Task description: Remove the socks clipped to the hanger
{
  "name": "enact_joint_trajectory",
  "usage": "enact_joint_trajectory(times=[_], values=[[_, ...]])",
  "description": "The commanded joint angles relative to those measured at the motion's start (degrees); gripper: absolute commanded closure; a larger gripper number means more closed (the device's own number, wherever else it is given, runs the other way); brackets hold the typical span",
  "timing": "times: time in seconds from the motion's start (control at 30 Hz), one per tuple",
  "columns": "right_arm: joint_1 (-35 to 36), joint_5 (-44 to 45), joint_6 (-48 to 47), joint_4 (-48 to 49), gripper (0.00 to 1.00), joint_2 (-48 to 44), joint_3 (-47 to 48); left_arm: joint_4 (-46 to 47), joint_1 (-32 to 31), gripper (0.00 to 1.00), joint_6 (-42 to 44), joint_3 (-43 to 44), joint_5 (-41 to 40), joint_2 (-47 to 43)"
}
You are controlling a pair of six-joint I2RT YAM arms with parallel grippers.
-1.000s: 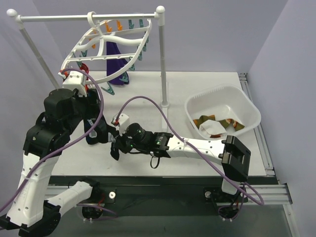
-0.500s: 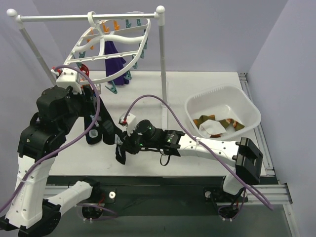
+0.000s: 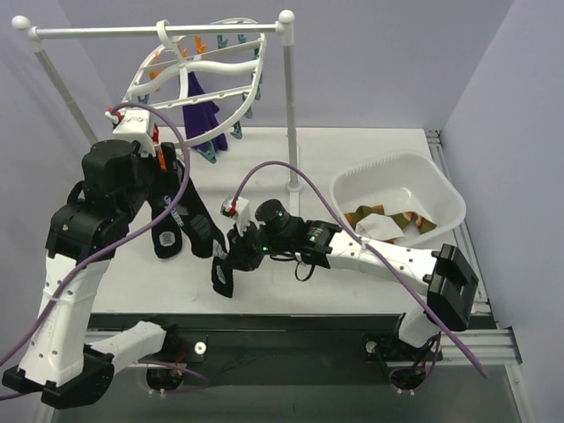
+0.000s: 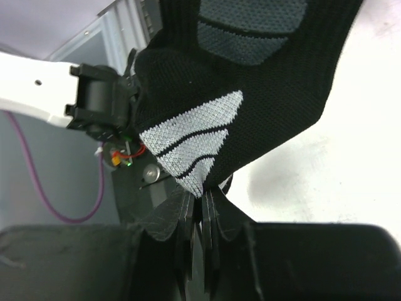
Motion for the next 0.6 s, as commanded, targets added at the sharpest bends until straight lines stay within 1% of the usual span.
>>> enact_joint_trajectory(times=[0.0,0.13,0.17,0.33,0.4,0.57], values=[[-1.57,-6.95,-0.99,-0.46,1.0,-4.52,0.91,1.82,1.57,0.22,-0.81,2.62,1.69,0.38],[-2.45,-9.41,-1.69,-1.34,1.0,-6.01,0.64,3.14,3.94,0.25,-0.99,2.8,5.82,2.04],[-2.71,-9.68,-1.86,-1.43,1.0,-6.19,0.64,3.49,4.64,0.26,-1.08,2.54,8.88,2.31],[-3.68,-11.96,-2.04,-1.87,1.0,-7.16,0.82,7.53,8.68,0.27,-2.13,0.6,17.07,2.58],[-3.68,-12.32,-2.13,-2.13,1.0,-7.16,0.82,8.41,9.39,0.26,-2.74,0.08,20.49,2.58],[-3.68,-12.93,-2.13,-2.31,1.0,-6.63,1.17,11.14,10.36,0.24,-3.62,-1.16,23.67,2.31]])
